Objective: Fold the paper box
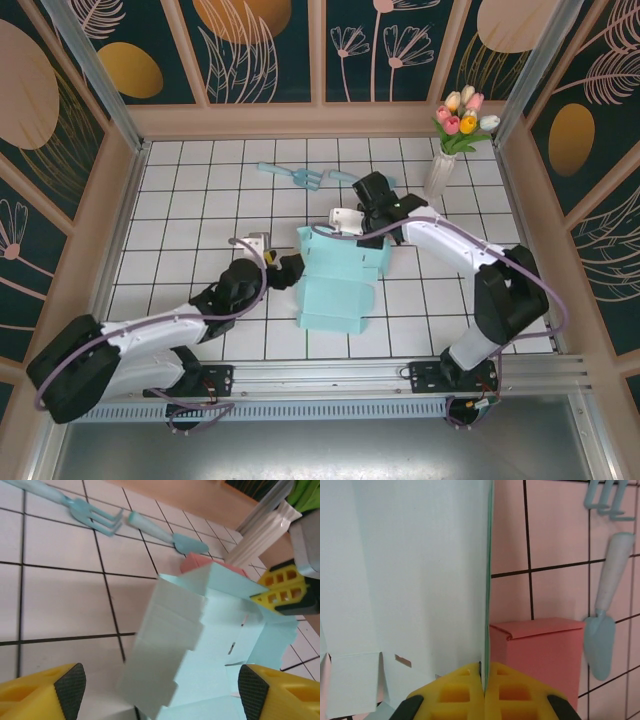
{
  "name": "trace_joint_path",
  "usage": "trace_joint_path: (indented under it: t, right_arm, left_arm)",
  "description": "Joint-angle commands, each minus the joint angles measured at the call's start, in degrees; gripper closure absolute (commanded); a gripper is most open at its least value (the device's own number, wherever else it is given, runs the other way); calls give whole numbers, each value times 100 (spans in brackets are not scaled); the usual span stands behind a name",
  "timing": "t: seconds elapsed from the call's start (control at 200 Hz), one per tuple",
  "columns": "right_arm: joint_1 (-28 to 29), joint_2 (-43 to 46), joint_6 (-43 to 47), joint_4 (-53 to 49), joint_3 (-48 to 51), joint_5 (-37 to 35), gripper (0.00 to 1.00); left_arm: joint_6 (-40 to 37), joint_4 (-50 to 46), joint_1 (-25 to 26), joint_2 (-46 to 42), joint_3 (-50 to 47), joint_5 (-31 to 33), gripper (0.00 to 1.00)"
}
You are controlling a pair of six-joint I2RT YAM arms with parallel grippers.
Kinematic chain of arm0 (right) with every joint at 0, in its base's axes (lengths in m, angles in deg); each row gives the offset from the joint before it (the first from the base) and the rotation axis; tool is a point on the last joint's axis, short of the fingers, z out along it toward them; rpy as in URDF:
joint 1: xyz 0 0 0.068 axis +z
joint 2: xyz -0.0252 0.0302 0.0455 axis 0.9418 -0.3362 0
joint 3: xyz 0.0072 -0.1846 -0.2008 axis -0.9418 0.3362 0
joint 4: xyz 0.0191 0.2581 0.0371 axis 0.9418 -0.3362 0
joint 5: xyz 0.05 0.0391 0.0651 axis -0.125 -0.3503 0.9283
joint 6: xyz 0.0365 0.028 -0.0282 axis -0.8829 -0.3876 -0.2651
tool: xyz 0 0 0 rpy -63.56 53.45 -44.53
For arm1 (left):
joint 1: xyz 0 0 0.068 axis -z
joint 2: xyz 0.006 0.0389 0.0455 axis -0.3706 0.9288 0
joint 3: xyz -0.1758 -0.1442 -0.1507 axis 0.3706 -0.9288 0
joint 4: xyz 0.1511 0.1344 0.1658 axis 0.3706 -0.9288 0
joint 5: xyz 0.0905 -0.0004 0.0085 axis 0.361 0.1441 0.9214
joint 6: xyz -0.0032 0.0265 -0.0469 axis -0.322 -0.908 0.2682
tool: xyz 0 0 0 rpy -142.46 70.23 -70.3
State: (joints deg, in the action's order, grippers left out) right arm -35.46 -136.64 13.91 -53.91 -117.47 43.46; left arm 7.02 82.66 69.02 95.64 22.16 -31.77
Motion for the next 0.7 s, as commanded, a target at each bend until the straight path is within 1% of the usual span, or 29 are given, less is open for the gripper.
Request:
trace_joint_path:
  t: [0.0, 0.095, 0.14, 0.2, 0.315, 0.44, 0.535, 0.695]
  right_arm:
    - [165, 576, 707, 1225, 577, -93, 100]
    - [321, 794, 932, 1812, 887, -277, 100]
    - [455, 849, 1026, 2243, 1074, -531, 100]
    - [619, 869, 1192, 2540, 1219, -738, 100]
    - [930, 831, 1350, 3341, 1609, -1236, 100]
    - [1126, 836, 1487, 4049, 2097, -1396, 100]
    - [1166, 806, 1579, 4365, 2378, -1415, 100]
    - [1161, 626, 1911, 5130, 2866, -1519, 100]
  left_arm:
    - [-464, 256, 19, -286, -500, 388, 20]
    - [-675, 524, 19, -461, -717, 391, 20]
    - [-758, 607, 14, -476, -738, 314, 20]
    - [-842, 759, 18, -464, -774, 224, 20]
    - [-1036, 1092, 13, -441, -912, 247, 20]
    - [-1174, 1279, 17, -420, -1037, 484, 20]
    - [-1216, 1277, 12, -320, -1038, 618, 20]
    - [-1219, 1551, 13, 152, -1046, 638, 21]
